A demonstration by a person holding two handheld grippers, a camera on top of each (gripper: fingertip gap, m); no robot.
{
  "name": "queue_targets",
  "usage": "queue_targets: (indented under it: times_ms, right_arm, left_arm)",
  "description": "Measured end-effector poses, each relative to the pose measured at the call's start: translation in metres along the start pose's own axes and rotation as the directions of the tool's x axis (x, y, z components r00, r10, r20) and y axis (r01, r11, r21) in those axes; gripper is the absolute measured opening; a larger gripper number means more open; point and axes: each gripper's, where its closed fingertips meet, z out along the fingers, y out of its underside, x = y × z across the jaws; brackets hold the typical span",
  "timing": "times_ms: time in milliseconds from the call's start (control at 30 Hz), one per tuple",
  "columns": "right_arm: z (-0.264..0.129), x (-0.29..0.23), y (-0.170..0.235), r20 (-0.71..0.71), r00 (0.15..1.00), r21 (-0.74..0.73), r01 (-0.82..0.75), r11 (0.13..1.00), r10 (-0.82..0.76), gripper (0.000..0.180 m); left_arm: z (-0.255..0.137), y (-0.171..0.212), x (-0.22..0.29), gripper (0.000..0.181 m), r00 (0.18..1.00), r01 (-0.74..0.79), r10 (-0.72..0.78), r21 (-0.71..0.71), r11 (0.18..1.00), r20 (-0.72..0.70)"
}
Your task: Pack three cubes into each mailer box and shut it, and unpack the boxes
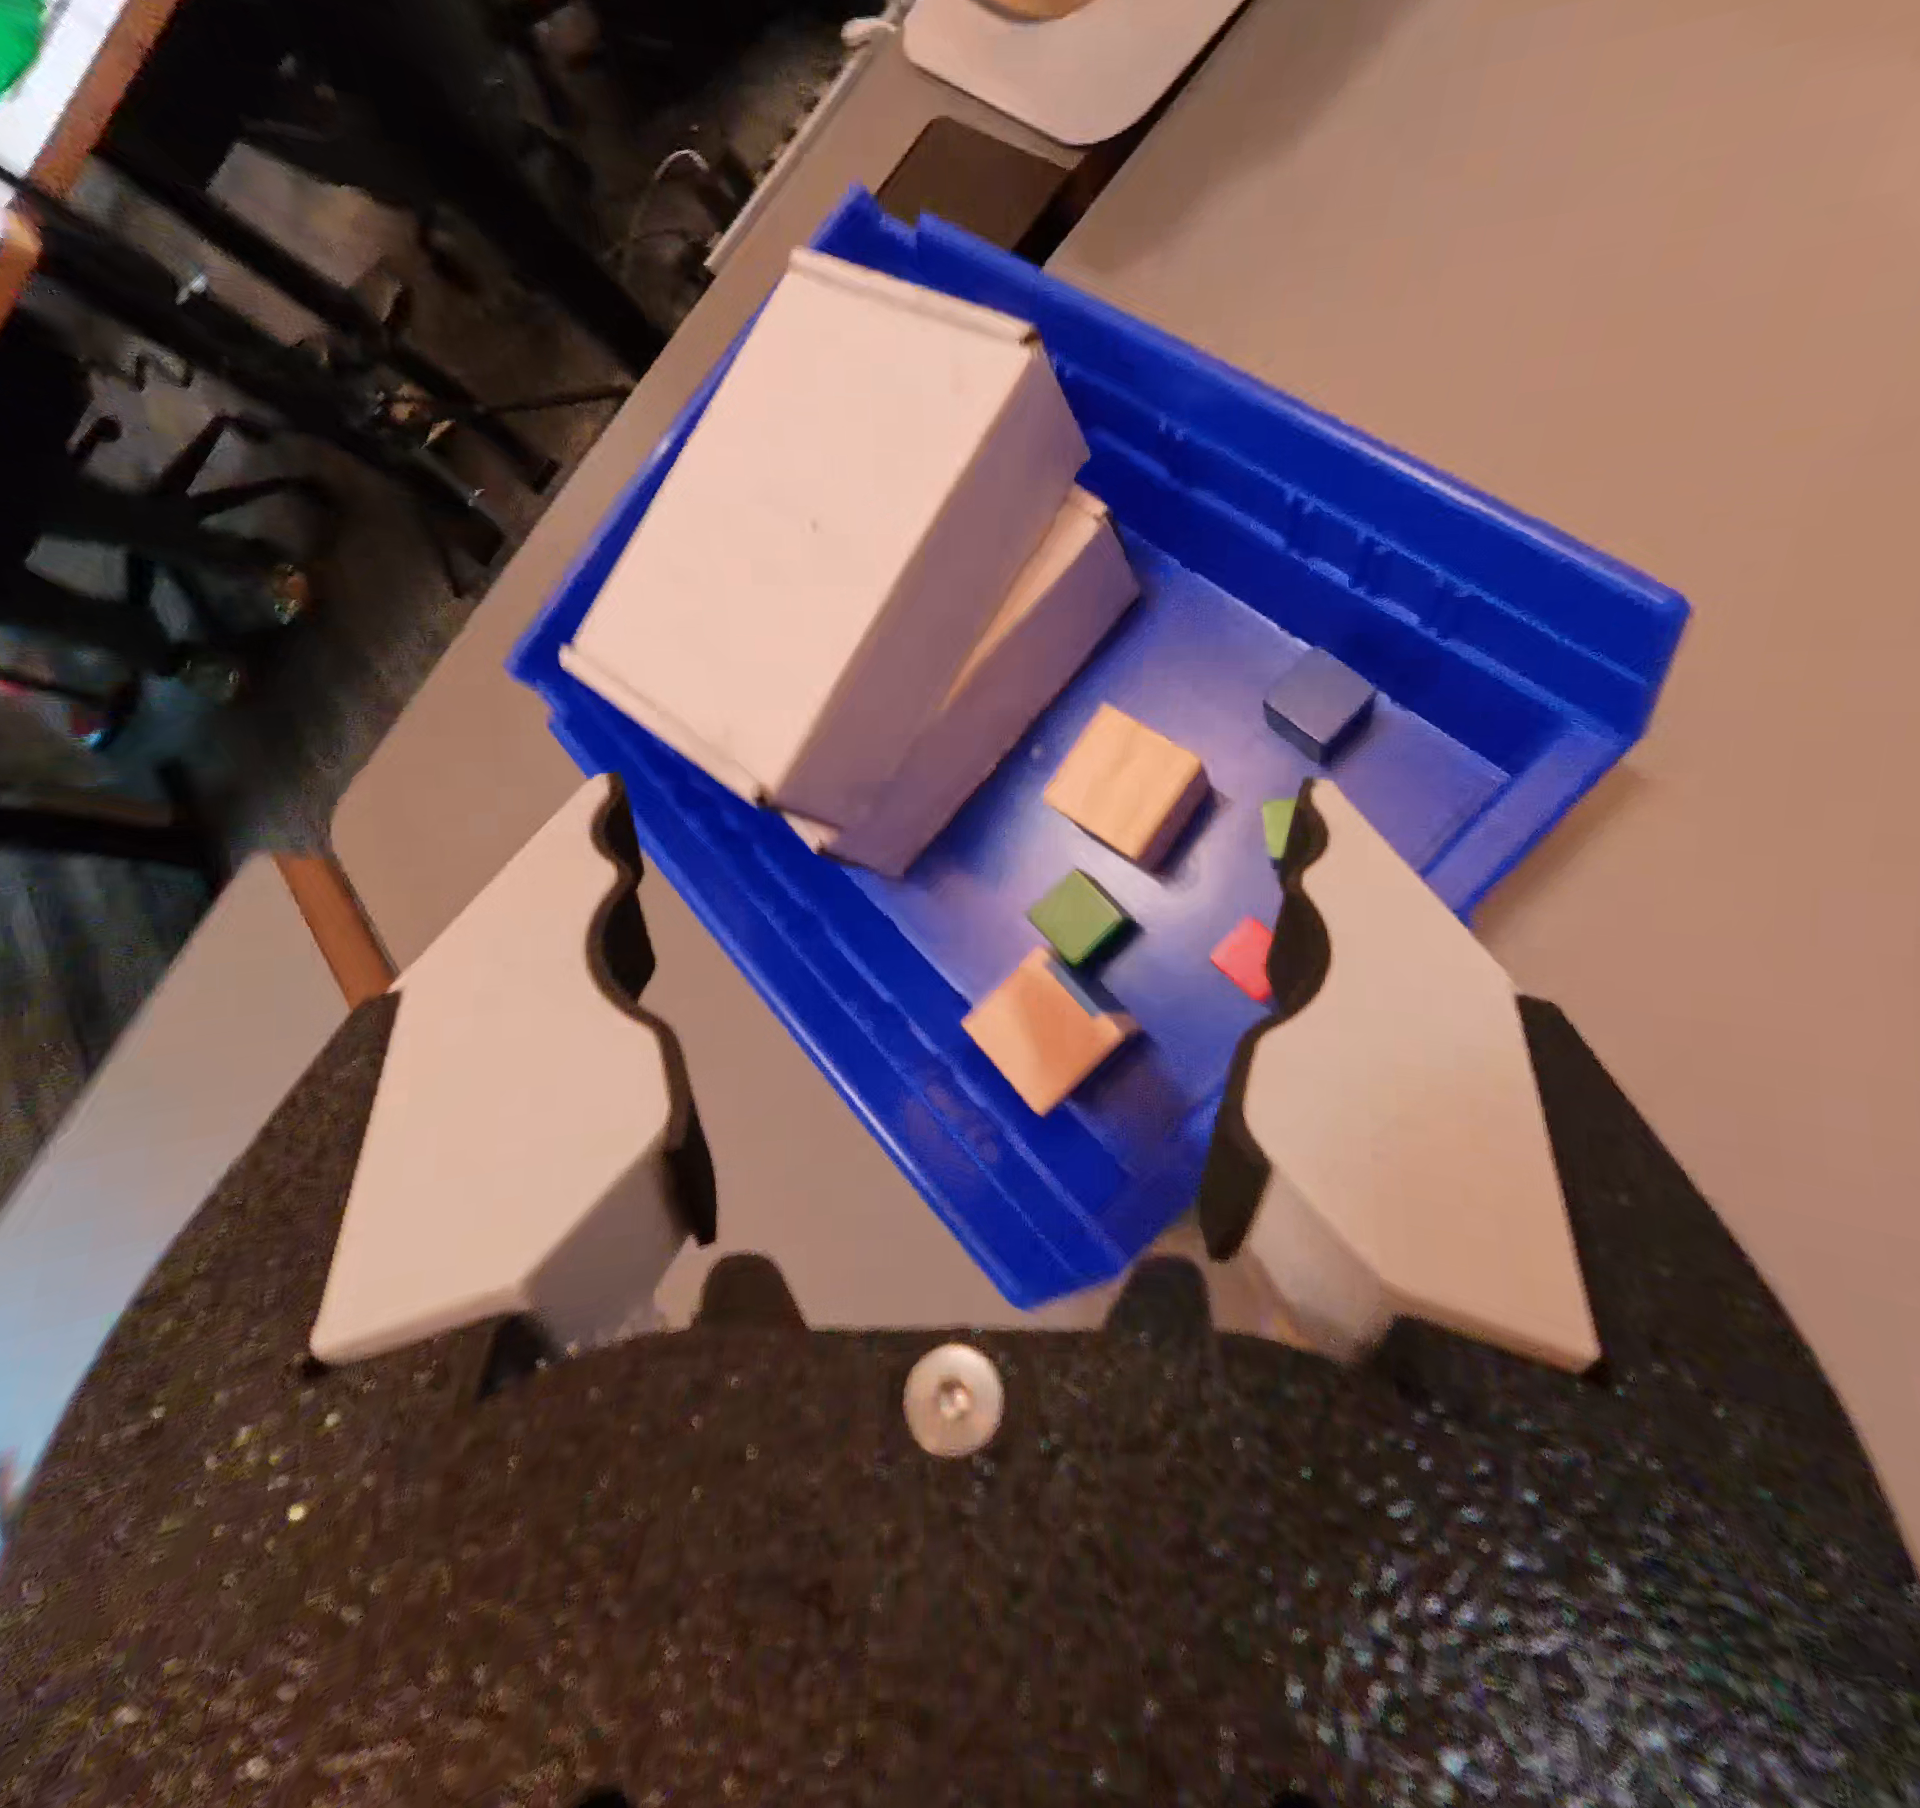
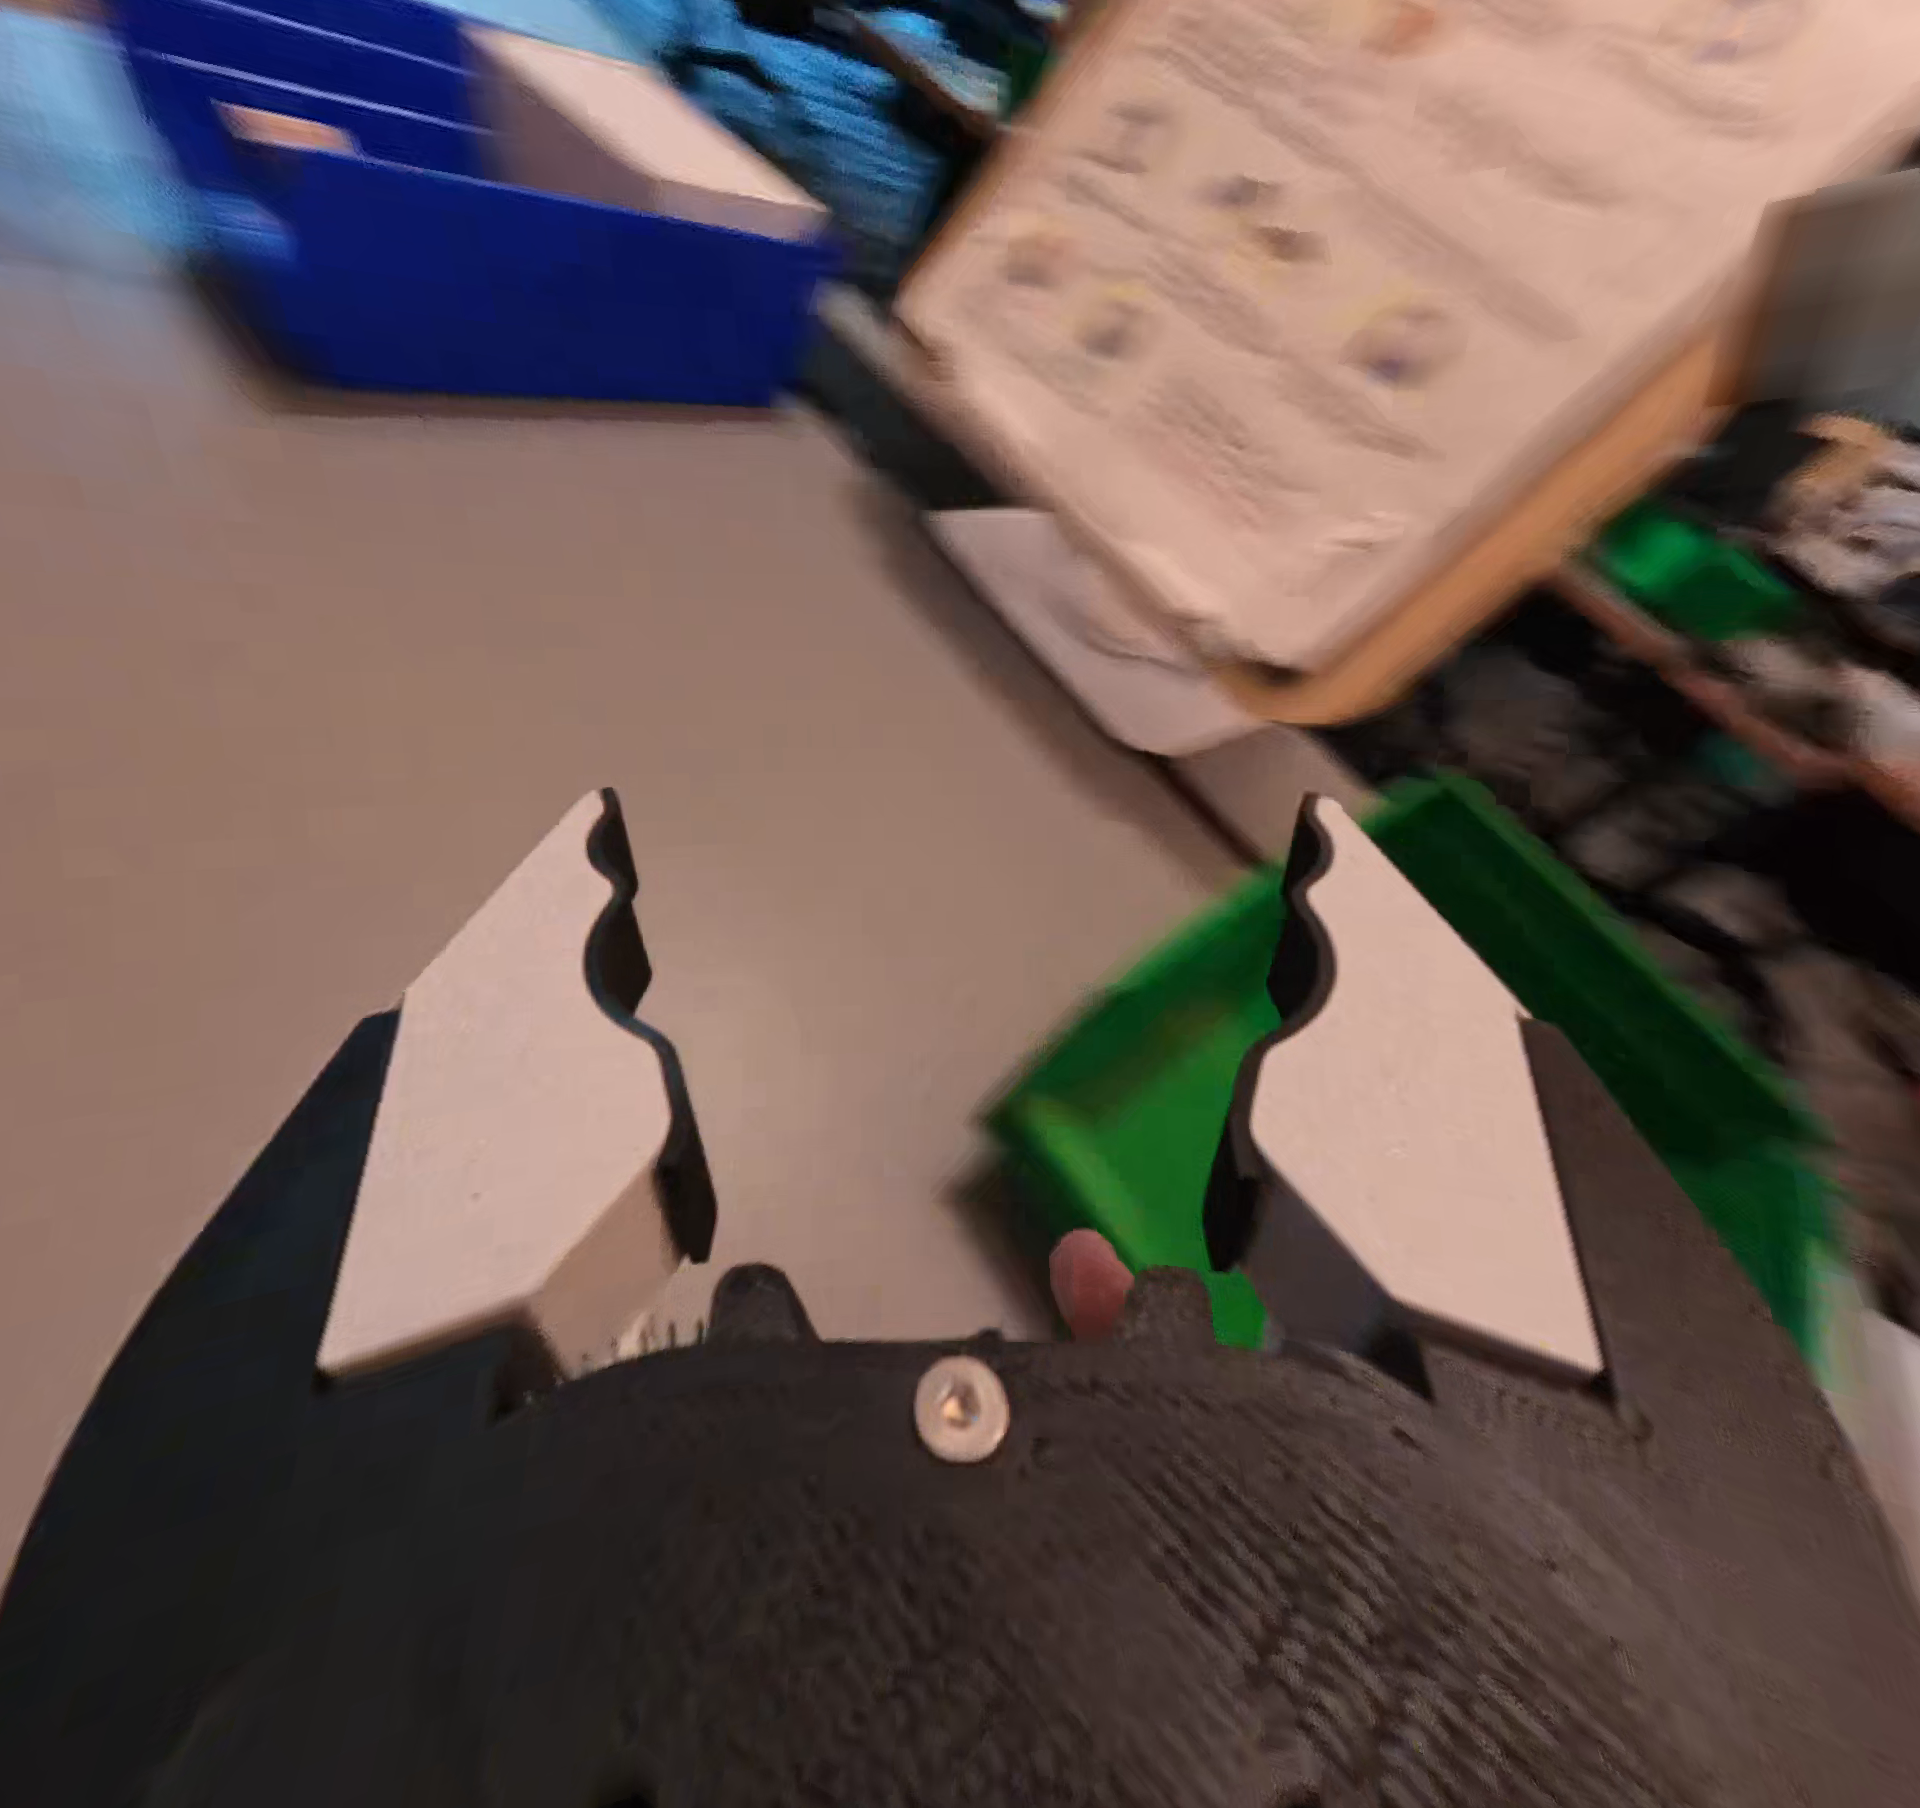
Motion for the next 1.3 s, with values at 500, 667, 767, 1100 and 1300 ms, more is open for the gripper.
queue_targets:
  times_ms: [500,667,767,1100,1300]
  right_arm:
    - [-0.032,-0.151,0.056,0.204,0.933,-0.075,-0.288,0.955,0.297,0.119]
    - [-0.015,-0.158,0.054,0.255,0.872,-0.101,-0.405,0.909,0.417,0.118]
    - [-0.007,-0.166,0.044,0.301,0.879,-0.070,-0.367,0.928,0.370,0.118]
    - [0.012,-0.169,0.050,0.274,0.923,-0.117,-0.247,0.962,0.270,0.117]
    - [0.004,-0.169,0.048,0.231,0.955,-0.117,-0.161,0.980,0.185,0.115]
  left_arm:
    - [0.128,-0.024,-0.048,0.113,0.906,-0.350,0.182,-0.434,0.830,-0.383]
    - [0.145,-0.021,-0.045,0.114,0.890,-0.321,0.098,-0.460,0.828,-0.445]
    - [0.152,-0.009,-0.043,0.123,0.879,-0.331,0.078,-0.484,0.810,-0.471]
    - [0.156,0.009,-0.041,0.136,0.859,-0.446,0.185,-0.523,0.726,-0.477]
    - [0.105,-0.042,-0.027,0.135,0.856,-0.475,0.247,-0.500,0.724,-0.455]
